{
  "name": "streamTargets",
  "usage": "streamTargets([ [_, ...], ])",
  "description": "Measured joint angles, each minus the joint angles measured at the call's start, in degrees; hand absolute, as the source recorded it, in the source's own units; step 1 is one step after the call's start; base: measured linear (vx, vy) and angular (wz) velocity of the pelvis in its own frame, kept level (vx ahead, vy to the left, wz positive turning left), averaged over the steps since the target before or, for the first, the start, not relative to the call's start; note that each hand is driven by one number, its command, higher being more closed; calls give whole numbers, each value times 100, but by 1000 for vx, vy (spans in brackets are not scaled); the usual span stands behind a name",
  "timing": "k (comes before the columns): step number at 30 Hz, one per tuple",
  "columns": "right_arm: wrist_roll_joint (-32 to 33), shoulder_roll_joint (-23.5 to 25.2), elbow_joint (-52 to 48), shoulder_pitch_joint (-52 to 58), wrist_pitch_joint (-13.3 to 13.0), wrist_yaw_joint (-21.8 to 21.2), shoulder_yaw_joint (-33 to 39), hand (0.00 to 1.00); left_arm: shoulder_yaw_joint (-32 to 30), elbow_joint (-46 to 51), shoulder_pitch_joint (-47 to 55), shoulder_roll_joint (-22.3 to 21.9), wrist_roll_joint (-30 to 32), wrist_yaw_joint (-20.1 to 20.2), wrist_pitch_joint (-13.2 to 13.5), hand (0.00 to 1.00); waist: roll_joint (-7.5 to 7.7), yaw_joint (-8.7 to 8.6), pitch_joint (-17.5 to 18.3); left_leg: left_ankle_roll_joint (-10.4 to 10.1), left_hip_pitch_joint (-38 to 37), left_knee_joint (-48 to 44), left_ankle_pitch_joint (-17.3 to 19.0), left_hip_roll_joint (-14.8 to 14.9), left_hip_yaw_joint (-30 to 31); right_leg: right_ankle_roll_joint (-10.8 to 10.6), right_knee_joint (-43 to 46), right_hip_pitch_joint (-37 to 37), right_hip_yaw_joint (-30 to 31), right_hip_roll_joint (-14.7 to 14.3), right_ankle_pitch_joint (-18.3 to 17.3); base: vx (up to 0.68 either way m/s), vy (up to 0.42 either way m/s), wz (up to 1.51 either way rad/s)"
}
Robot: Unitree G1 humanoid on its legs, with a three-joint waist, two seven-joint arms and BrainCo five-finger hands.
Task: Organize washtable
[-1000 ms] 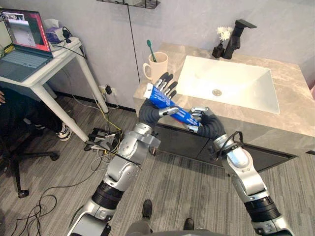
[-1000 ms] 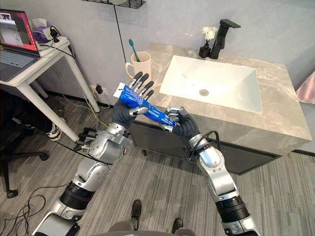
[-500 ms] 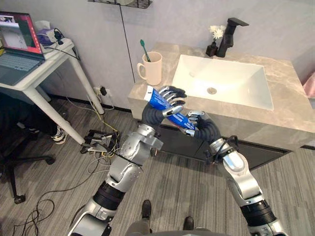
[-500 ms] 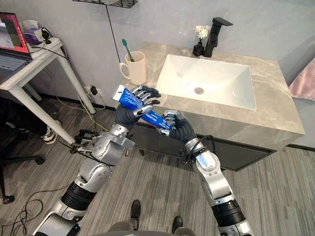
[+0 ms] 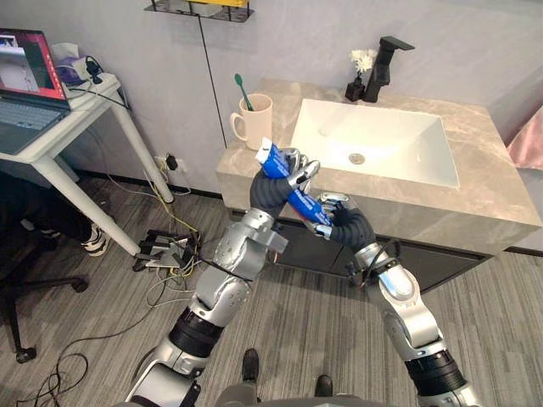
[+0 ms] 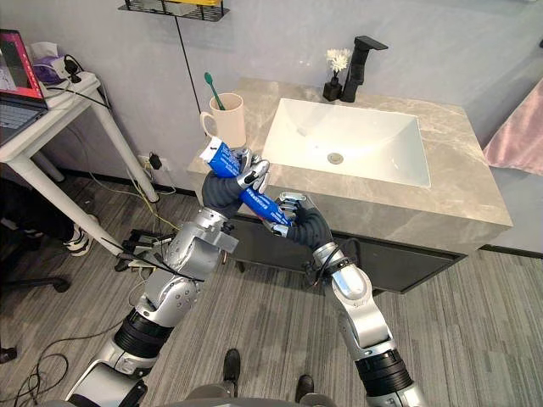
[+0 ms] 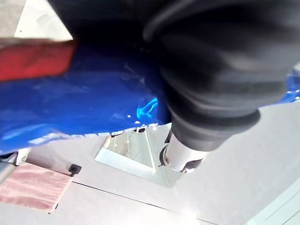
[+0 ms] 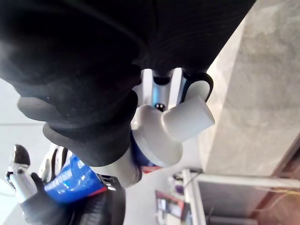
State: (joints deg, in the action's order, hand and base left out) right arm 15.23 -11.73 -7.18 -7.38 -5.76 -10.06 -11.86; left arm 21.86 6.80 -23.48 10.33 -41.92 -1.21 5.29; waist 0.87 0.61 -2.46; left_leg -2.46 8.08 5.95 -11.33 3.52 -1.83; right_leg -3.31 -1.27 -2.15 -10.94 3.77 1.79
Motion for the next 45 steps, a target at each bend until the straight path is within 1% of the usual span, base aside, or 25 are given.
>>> streamTargets([
  [2,11,16,47,-6,0,1,35,0,-53,-80,-80,6,48,-11,1,100,-1,-10,40,0,-15,0,0,-2,-8,12,1,5,11,2,15,-1,-10,-5],
  [4,166,14,124,-5,1,-9,114,0,-289,-87,-132,33,117,-24,4,100,-1,-64,41,0,-43,0,1,4,-16,16,0,26,18,0,13,-4,-4,-2],
  [5,352,12,154,24,13,-19,193,0,-465,-134,-234,88,185,-32,12,100,-1,-85,41,-7,-52,0,7,11,-18,34,-3,36,17,0,-2,0,0,0],
  [8,717,9,150,65,22,-24,286,0,-755,-425,-717,377,278,-58,44,100,-1,-138,42,-13,-55,1,40,38,-46,34,-24,38,21,-3,-3,-24,-6,-1],
  [10,932,18,128,217,22,-25,296,0,-883,-759,-1279,586,479,-152,72,100,-2,-149,46,-5,-55,1,53,45,-64,48,-53,31,36,-9,7,0,0,0],
  [11,979,24,126,286,22,-25,295,0,-897,-852,-1413,629,539,-165,90,100,-1,-149,50,-2,-55,1,55,45,-67,50,-59,26,40,-9,8,0,0,0],
  [14,1179,132,119,689,42,-23,311,0,-902,-1418,-2065,994,685,-176,165,100,-3,-155,89,11,-45,0,67,45,-143,66,-83,-2,107,-8,20,32,-13,-11],
  [16,1248,209,97,1097,42,-25,301,0,-897,-2044,-2596,1379,783,-222,166,100,1,-207,134,6,-15,0,82,71,-146,56,-117,-7,172,4,49,77,-38,-13],
  [17,1248,214,92,1209,43,-24,301,0,-897,-2186,-2723,1493,784,-231,165,100,1,-217,134,7,0,-1,82,67,-144,54,-130,-13,171,6,53,66,-28,-4],
  [18,1248,229,92,1425,52,-30,300,0,-896,-2424,-2941,1757,781,-259,166,100,1,-285,134,10,21,-1,82,61,-146,53,-160,-21,175,11,64,59,-11,-5],
  [19,1249,235,83,1651,54,-36,298,0,-882,-2657,-3159,2001,781,-256,161,100,6,-305,135,12,25,-1,83,57,-172,40,-197,-20,195,16,81,61,-10,-7],
  [20,1248,235,80,1764,55,-38,287,0,-867,-2769,-3279,2134,781,-255,158,100,5,-308,135,16,30,-1,92,57,-183,39,-202,-26,201,18,85,79,-14,-8],
  [21,1239,241,80,1993,63,-71,243,0,-820,-2994,-3545,2424,777,-245,158,100,5,-309,135,12,41,-2,107,58,-192,27,-201,-43,211,17,119,53,-10,-4],
  [22,1239,245,80,2096,65,-107,220,0,-791,-3105,-3691,2561,776,-248,159,100,6,-304,135,13,55,-2,109,57,-192,24,-200,-57,211,14,118,67,-12,-1],
  [23,1236,263,80,2255,76,-171,142,0,-710,-3271,-3990,2867,758,-247,163,100,6,-304,135,24,107,-3,100,53,-189,23,-198,-113,208,5,118,51,-8,1],
  [25,1192,314,83,2441,105,-292,-43,0,-622,-3431,-4380,3289,666,-248,219,100,8,-307,133,24,160,-4,100,49,-179,25,-197,-157,194,-2,120,74,-10,4],
  [28,1111,413,105,2561,128,-438,-287,0,-610,-3464,-4635,3582,663,-256,345,100,15,-306,128,16,207,-5,105,44,-159,25,-197,-189,177,1,110,38,-7,4],
  [30,1111,449,124,2629,135,-520,-333,0,-550,-3466,-4694,3696,665,-246,419,100,26,-301,120,16,240,-4,106,44,-141,24,-194,-218,168,2,108,0,-1,2],
  [33,1082,447,124,2705,134,-541,-386,0,-324,-3627,-4910,3832,668,-200,428,100,63,-300,83,-11,314,-4,127,49,-126,46,-171,-306,166,3,78,-28,1,1],
  [37,987,446,126,2771,133,-544,-416,0,-165,-3812,-5451,4034,653,-170,524,100,65,-324,-205,-13,470,-4,124,45,-122,55,-67,-500,161,37,73,-33,9,1],
  [38,979,448,126,2797,133,-543,-451,0,-164,-3815,-5489,4048,648,-171,535,100,62,-328,-207,-13,509,-4,124,40,-123,53,-61,-539,161,43,74,0,0,0],
  [40,881,452,139,2816,134,-535,-491,0,-123,-3957,-5782,4070,539,-188,554,100,70,-332,-329,-6,594,-6,112,27,-119,26,-22,-639,158,56,87,38,25,2],
  [45,805,457,181,2734,133,-525,-498,0,-122,-4016,-5912,4076,286,-290,650,100,65,-351,-492,26,653,-39,89,13,-123,-7,9,-726,173,63,75,72,8,-2],
])
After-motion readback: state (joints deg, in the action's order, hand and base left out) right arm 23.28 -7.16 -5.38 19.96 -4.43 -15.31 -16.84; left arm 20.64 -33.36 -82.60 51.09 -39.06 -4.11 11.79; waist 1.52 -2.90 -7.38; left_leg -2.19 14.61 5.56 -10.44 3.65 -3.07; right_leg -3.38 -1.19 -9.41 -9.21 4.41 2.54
